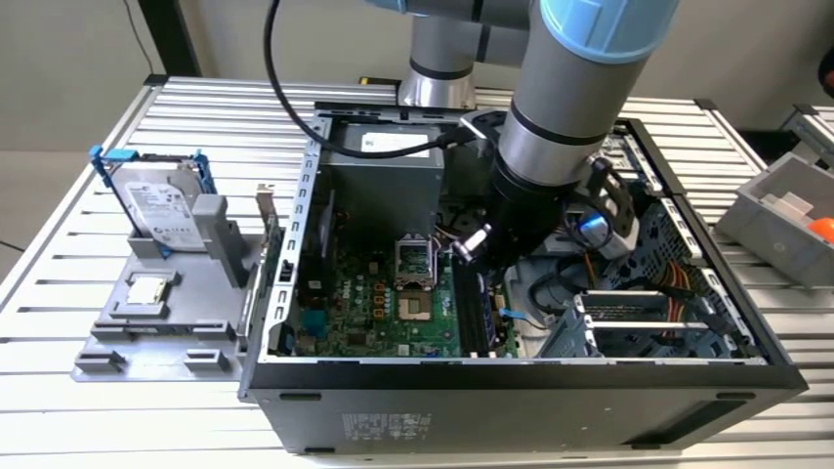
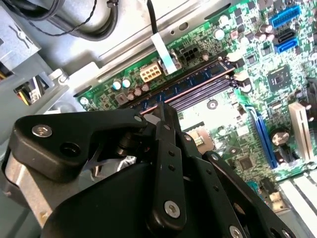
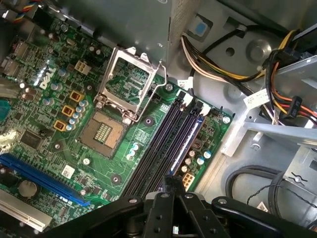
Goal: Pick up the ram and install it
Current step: 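Press down the ram until it locks into place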
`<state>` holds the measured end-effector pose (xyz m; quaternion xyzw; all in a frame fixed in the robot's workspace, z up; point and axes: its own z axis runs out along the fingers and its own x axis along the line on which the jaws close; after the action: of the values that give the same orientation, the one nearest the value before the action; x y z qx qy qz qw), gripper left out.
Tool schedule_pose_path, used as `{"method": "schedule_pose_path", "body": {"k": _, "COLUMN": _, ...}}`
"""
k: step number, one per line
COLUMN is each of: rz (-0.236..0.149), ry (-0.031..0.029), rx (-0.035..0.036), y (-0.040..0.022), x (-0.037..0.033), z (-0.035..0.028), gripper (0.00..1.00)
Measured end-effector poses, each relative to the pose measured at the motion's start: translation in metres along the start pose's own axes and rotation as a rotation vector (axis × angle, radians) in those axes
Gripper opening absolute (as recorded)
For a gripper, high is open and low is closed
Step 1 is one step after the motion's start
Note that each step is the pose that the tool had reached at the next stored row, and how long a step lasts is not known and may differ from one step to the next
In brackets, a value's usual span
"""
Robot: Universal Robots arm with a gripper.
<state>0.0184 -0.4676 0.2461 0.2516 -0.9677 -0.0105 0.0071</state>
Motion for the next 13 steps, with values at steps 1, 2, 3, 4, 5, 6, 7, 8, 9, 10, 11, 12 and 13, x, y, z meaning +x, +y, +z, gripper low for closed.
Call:
{"method": "schedule_pose_path", "body": {"k": 1, "rz": -0.014, "ry": 0.0003, "rx": 0.0001, "y": 0.0, "x": 0.0, "z": 0.0, "gripper": 0.0}}
{"method": "schedule_pose_path", "body": {"k": 2, "rz": -0.031, "ry": 0.0006, "rx": 0.0002, "y": 0.0, "x": 0.0, "z": 0.0, "gripper": 0.0}}
{"method": "schedule_pose_path", "body": {"k": 3, "rz": -0.048, "ry": 0.0011, "rx": 0.0004, "y": 0.0, "x": 0.0, "z": 0.0, "gripper": 0.0}}
{"method": "schedule_pose_path", "body": {"k": 4, "rz": -0.065, "ry": 0.0015, "rx": 0.0005, "y": 0.0, "x": 0.0, "z": 0.0, "gripper": 0.0}}
{"method": "schedule_pose_path", "body": {"k": 5, "rz": -0.082, "ry": 0.002, "rx": 0.0007, "y": 0.0, "x": 0.0, "z": 0.0, "gripper": 0.0}}
{"method": "schedule_pose_path", "body": {"k": 6, "rz": -0.1, "ry": 0.0024, "rx": 0.0008, "y": 0.0, "x": 0.0, "z": 0.0, "gripper": 0.0}}
{"method": "schedule_pose_path", "body": {"k": 7, "rz": -0.117, "ry": 0.0028, "rx": 0.001, "y": 0.0, "x": 0.0, "z": 0.0, "gripper": 0.0}}
{"method": "schedule_pose_path", "body": {"k": 8, "rz": -0.135, "ry": 0.0032, "rx": 0.0012, "y": 0.0, "x": 0.0, "z": 0.0, "gripper": 0.0}}
{"method": "schedule_pose_path", "body": {"k": 9, "rz": -0.155, "ry": 0.0037, "rx": 0.0013, "y": 0.0, "x": 0.0, "z": 0.0, "gripper": 0.0}}
{"method": "schedule_pose_path", "body": {"k": 10, "rz": -0.173, "ry": 0.0041, "rx": 0.0015, "y": 0.0, "x": 0.0, "z": 0.0, "gripper": 0.0}}
{"method": "schedule_pose_path", "body": {"k": 11, "rz": -0.191, "ry": 0.0046, "rx": 0.0017, "y": 0.0, "x": 0.0, "z": 0.0, "gripper": 0.0}}
{"method": "schedule_pose_path", "body": {"k": 12, "rz": -0.209, "ry": 0.0049, "rx": 0.0018, "y": 0.0, "x": 0.0, "z": 0.0, "gripper": 0.0}}
{"method": "schedule_pose_path", "body": {"k": 13, "rz": -0.225, "ry": 0.0053, "rx": 0.0019, "y": 0.0, "x": 0.0, "z": 0.0, "gripper": 0.0}}
